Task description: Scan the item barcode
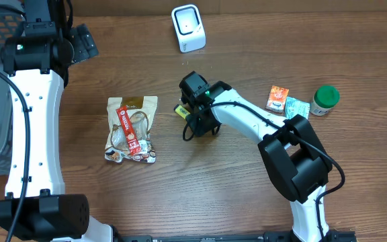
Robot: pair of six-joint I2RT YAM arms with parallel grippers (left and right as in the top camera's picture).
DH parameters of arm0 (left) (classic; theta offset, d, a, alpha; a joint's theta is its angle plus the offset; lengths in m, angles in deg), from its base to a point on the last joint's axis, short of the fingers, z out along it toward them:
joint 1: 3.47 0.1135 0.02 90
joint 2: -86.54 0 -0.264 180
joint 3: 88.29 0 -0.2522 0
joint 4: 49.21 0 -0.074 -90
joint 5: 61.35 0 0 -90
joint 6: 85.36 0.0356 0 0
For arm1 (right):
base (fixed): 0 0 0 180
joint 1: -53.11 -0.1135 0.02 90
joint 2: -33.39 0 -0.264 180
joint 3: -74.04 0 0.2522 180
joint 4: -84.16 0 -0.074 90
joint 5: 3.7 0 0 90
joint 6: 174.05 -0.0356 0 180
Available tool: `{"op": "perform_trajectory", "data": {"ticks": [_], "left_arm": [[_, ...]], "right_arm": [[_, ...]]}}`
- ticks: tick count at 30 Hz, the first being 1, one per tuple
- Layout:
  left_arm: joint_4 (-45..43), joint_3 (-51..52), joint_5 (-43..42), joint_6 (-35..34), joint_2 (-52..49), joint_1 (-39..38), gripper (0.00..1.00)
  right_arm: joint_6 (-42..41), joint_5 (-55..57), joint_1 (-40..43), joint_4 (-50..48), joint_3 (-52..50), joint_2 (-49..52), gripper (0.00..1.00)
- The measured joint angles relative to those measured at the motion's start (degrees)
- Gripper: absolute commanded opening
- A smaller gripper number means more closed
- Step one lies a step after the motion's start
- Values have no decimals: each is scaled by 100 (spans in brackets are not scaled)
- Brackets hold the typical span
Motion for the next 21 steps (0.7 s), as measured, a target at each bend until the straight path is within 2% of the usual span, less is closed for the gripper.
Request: {"op": "perform_trajectory", "data": {"ticks": [2,12,21], "left_arm": [[0,0,0,0,0,0,100],[0,0,0,0,0,0,100],[0,0,0,0,0,0,100]], "right_arm": [[11,13,0,-205,-138,-66,4],[-33,157,46,-140,-184,-129,4],[79,1939,81,363,511,-116,4]]}}
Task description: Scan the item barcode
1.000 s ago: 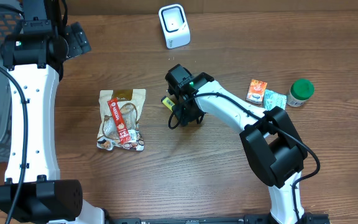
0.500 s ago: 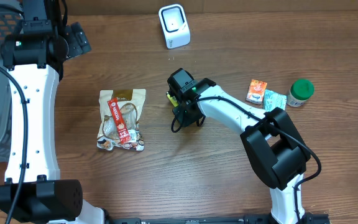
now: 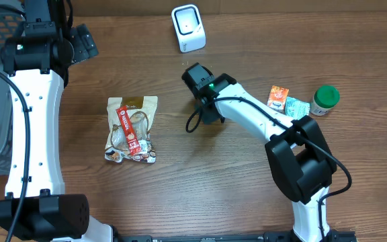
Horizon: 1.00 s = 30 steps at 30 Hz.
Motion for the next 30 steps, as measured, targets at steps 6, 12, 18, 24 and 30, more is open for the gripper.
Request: {"op": "perform_trajectory", "data": {"ticks": [6,12,18,24,30], "left_arm": [[0,0,0,0,0,0,100],[0,0,0,0,0,0,100],[0,0,0,0,0,0,100],[0,0,0,0,0,0,100],[0,0,0,0,0,0,100]], "right_arm": [[168,1434,-448,0,42,0,4],[210,2291,-699,-291,42,0,4],[208,1976,-686,48,42,0,4],[90,81,-638,306,39,0,33],[-72,-1102,-382,306,-28,0,47]]}}
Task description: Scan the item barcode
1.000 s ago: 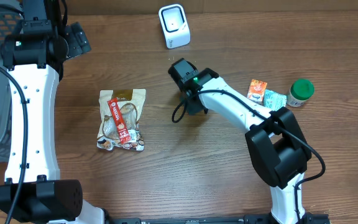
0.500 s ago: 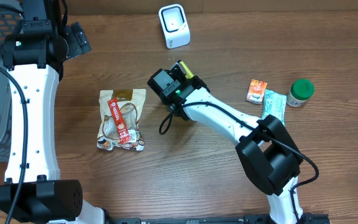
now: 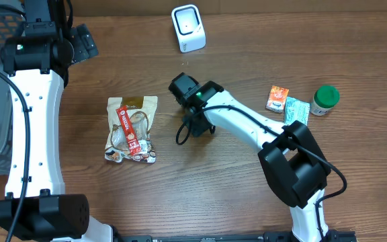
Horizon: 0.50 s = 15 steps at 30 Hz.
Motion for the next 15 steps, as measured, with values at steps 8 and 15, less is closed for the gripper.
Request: {"op": "perform_trajectory", "data": {"ticks": [8,15], "left_arm": [[0,0,0,0,0,0,100],[0,0,0,0,0,0,100]], "right_arm": [[-94,-376,94,-90,-17,0,15],[-201,-411,94,-201,-24,0,5]]}}
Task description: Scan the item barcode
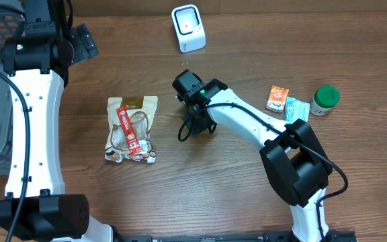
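The white barcode scanner [189,28] stands at the back of the table, its face toward the front. My right gripper [192,115] hangs below its black wrist block in the middle of the table, a short way in front of the scanner. The wrist covers its fingers, so whatever is between them is hidden. A snack bag with a red label [132,129] lies flat to its left. My left gripper [80,42] is at the back left, far from the items, and its jaws cannot be made out.
An orange packet [277,98], a teal packet [296,107] and a green-capped jar [326,99] sit at the right. A dark mesh basket and a grey bin stand along the left edge. A black cable loops beside the right wrist.
The right wrist has shifted slightly to the right and toward the scanner. The left arm and the items on the table have not moved.
First the right gripper was mid-table with a small yellow item showing at its left side. Then it stood further right and closer to the scanner, the item hidden. Later it was back to the left, and now it is a little right again.
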Robot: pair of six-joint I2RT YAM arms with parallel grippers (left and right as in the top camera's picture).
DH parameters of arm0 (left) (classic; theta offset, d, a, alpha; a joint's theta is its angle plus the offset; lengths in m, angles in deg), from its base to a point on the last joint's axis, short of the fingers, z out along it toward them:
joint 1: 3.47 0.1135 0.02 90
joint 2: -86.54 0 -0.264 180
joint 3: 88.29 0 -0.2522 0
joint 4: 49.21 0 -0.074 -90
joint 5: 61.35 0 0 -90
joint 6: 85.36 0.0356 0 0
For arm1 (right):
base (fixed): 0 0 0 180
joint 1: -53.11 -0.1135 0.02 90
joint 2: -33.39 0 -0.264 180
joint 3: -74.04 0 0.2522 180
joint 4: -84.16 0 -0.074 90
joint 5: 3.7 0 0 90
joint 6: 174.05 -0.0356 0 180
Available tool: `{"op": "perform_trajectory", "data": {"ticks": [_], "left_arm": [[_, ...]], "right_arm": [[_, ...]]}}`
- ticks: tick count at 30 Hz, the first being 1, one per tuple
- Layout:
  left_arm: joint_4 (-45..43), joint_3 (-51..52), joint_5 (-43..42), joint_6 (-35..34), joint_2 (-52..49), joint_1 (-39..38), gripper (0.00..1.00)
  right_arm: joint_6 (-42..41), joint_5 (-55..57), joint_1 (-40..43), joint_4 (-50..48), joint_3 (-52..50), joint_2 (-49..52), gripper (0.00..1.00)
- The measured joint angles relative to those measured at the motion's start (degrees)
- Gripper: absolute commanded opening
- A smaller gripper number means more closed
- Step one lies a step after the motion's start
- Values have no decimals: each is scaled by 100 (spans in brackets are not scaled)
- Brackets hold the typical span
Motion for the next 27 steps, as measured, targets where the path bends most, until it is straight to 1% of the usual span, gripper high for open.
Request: {"op": "perform_trajectory", "data": {"ticks": [3,6,10,24,27], "left_arm": [[0,0,0,0,0,0,100],[0,0,0,0,0,0,100],[0,0,0,0,0,0,100],[0,0,0,0,0,0,100],[2,0,0,0,0,0,100]], "right_arm": [[-20,87,0,-48,-15,0,4],[-24,162,9,-98,-39,0,6],[-24,201,33,-179,-42,0,16],[-4,238,240,-190,-42,63,18],[-7,219,240,-190,-42,138,24]]}}
